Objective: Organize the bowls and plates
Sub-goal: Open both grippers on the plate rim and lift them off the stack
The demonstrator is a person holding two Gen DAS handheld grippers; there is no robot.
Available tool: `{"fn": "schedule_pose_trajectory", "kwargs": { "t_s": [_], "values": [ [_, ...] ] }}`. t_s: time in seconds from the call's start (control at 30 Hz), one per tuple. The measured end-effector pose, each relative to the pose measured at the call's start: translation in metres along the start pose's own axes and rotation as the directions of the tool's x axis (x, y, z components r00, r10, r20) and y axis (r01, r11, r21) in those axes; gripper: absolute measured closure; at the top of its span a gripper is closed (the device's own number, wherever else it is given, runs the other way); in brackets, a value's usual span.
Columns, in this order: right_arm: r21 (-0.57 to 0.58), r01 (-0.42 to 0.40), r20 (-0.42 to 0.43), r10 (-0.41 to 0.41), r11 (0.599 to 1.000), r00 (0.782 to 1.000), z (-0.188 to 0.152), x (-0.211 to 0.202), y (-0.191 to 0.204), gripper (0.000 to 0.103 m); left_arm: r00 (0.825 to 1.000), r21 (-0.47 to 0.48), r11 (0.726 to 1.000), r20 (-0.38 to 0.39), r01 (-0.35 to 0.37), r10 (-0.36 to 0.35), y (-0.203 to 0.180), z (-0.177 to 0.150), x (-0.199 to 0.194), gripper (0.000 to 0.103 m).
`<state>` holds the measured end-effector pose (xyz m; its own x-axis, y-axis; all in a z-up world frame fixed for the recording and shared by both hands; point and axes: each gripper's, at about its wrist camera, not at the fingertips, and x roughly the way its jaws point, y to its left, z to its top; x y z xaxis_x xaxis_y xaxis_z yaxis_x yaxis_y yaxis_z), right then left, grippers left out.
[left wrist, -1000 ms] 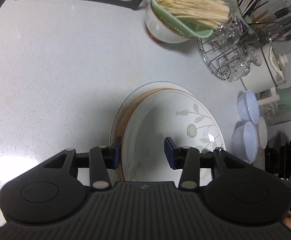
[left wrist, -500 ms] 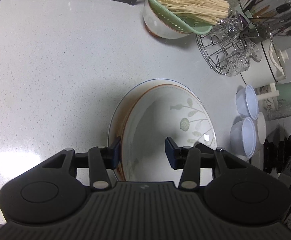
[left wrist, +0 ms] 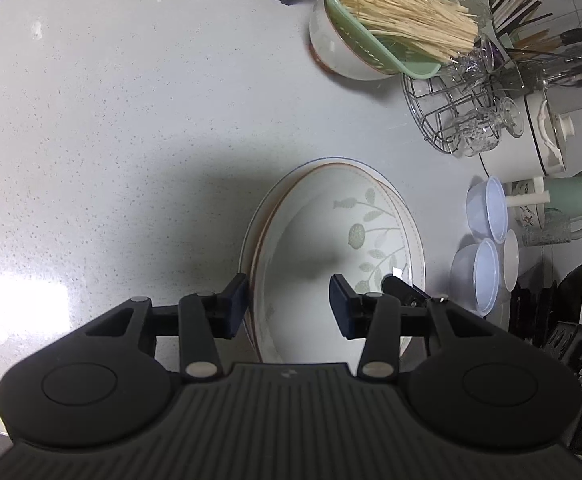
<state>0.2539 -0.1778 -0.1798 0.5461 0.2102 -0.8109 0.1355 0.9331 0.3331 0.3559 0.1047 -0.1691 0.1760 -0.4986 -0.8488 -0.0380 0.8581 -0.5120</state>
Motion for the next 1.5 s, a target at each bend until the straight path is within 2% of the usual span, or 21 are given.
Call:
{"fn": "schedule_pose_trajectory", "kwargs": {
  "t_s": [0.13, 0.3, 0.4, 0.77, 0.83, 1.1, 1.5],
  "values": [
    [-0.012, 0.032, 0.012, -0.032, 0.999, 0.999, 0.000, -0.003, 0.003, 0.086, 0.998, 0.046, 0.998, 0.051, -0.039, 0.037, -0.008, -0.007, -0.013, 0.056],
    [-0.018, 0.054, 0.034, -0.054, 0.998, 0.998, -0.001, -0.008, 0.002, 0.085, 0.993, 0.090, 0.992, 0.093, -0.083, 0.075, -0.010, -0.014, -0.015, 0.079],
    [-0.024, 0.064, 0.044, -0.063, 0.998, 0.997, -0.001, -0.011, 0.002, 0.085, 0.991, 0.094, 0.991, 0.107, -0.096, 0.085, -0.008, -0.015, -0.014, 0.086],
    [-0.016, 0.108, 0.097, -0.106, 0.994, 0.990, -0.003, -0.026, 0.003, 0.083, 0.987, 0.103, 0.988, 0.123, -0.114, 0.101, -0.009, -0.022, 0.000, 0.087],
    [-0.040, 0.141, 0.123, -0.135, 0.989, 0.983, -0.005, -0.031, 0.004, 0.083, 0.984, 0.101, 0.987, 0.142, -0.125, 0.110, -0.011, -0.026, -0.002, 0.087],
    [-0.030, 0.096, 0.154, -0.090, 0.995, 0.984, -0.007, -0.054, -0.004, 0.083, 0.974, 0.126, 0.984, 0.202, -0.128, 0.101, -0.031, -0.043, -0.020, 0.087],
    [-0.086, 0.006, 0.257, 0.017, 0.996, 0.966, -0.008, -0.135, 0.000, 0.083, 0.939, 0.237, 0.958, 0.336, -0.160, 0.074, -0.091, -0.088, -0.072, 0.087]
  ]
}}
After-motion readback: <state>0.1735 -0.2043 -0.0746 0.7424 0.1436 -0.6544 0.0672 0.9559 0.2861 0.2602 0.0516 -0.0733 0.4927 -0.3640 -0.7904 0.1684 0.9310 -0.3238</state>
